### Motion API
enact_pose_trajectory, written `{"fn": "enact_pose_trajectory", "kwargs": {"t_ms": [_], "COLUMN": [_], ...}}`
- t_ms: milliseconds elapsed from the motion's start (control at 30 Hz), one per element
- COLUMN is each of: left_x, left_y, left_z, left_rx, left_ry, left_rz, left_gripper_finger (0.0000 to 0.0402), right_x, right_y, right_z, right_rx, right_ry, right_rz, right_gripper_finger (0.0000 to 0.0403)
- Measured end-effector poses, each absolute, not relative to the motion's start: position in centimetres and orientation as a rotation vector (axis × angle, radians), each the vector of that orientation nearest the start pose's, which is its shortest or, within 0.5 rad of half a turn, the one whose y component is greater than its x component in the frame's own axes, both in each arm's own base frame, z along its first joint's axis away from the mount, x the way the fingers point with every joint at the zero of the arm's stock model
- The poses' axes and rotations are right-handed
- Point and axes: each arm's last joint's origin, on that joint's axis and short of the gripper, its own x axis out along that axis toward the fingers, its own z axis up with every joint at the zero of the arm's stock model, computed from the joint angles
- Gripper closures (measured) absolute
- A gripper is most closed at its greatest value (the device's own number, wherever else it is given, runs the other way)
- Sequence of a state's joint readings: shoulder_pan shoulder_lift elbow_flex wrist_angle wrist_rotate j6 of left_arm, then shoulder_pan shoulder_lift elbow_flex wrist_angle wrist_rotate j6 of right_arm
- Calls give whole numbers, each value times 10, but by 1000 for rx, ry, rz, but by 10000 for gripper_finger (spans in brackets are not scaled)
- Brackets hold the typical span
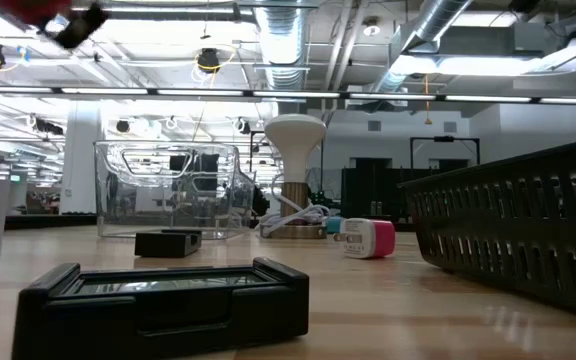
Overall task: Pick & Place Office items
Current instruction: Put the top red digital clock into the black bin
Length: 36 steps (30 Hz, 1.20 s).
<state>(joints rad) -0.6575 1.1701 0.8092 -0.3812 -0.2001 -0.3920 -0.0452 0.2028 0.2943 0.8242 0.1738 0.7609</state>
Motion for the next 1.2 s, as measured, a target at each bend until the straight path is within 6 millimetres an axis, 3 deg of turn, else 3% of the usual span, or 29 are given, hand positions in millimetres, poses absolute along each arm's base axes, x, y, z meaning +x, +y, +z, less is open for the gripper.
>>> {"fn": "enact_pose_trajectory", "kwargs": {"t_ms": [133, 300, 533, 933, 1200], "left_x": [225, 269, 332, 411, 438], "left_y": [-142, -117, -92, -116, -139], "left_z": [264, 263, 280, 276, 253], "left_rx": [63, 132, 116, 50, 13], "left_ry": [754, 777, 627, 591, 622], "left_rz": [-273, -145, -45, -36, -106], "left_gripper_finger": [255, 255, 253, 252, 251], "right_x": [58, 58, 58, 60, 69], "right_y": [-7, -7, -7, -7, -7], "right_z": [315, 315, 315, 313, 306], "right_rx": [757, 775, 786, 806, 851], "right_ry": [-945, -944, -943, -914, -793], "right_rz": [169, 180, 186, 187, 179], "right_gripper_finger": [175, 175, 175, 175, 175]}}
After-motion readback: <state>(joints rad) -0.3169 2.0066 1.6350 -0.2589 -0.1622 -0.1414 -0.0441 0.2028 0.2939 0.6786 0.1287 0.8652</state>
